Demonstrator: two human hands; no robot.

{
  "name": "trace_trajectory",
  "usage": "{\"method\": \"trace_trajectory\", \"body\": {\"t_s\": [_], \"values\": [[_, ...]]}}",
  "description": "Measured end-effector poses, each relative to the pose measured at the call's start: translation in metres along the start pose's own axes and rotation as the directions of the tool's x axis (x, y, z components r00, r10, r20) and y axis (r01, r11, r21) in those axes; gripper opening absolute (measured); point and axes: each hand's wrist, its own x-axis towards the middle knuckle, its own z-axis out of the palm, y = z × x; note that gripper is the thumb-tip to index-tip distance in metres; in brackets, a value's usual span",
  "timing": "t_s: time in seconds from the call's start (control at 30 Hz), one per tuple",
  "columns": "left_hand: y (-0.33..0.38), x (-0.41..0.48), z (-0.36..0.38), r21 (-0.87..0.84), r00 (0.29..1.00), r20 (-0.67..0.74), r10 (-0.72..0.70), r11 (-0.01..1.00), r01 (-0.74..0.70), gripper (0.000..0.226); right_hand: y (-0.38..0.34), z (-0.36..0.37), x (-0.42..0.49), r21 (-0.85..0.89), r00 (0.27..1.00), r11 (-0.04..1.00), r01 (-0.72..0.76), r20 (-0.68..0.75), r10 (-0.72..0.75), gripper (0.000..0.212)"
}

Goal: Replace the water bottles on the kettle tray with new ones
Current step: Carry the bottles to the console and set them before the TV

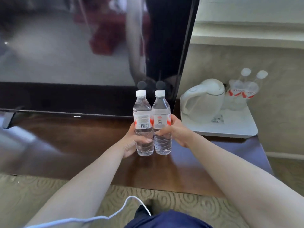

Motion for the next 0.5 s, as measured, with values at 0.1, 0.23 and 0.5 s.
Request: {"method": "trace_trajectory", "body": {"t_s": [0.1,0.23,0.5], "values": [[-0.002,0.013,-0.017,0.127,0.999,0.042,-0.011,0.992,0.006,0.092,0.008,0.007,0.003,-0.013,0.999,1.0,0.023,-0.042,-0.023,0.07],[-0.007,0.021,-0.031,0.204,0.999,0.048,-0.007,0.979,-0.003,0.094,0.018,0.019,0.007,-0.056,0.994,0.998,0.035,-0.102,-0.041,0.07],[-0.011,0.031,-0.044,0.356,0.996,0.024,0.09,0.93,-0.093,0.101,0.032,0.032,0.016,-0.157,0.976,0.977,0.141,-0.144,-0.164,0.067]]}}
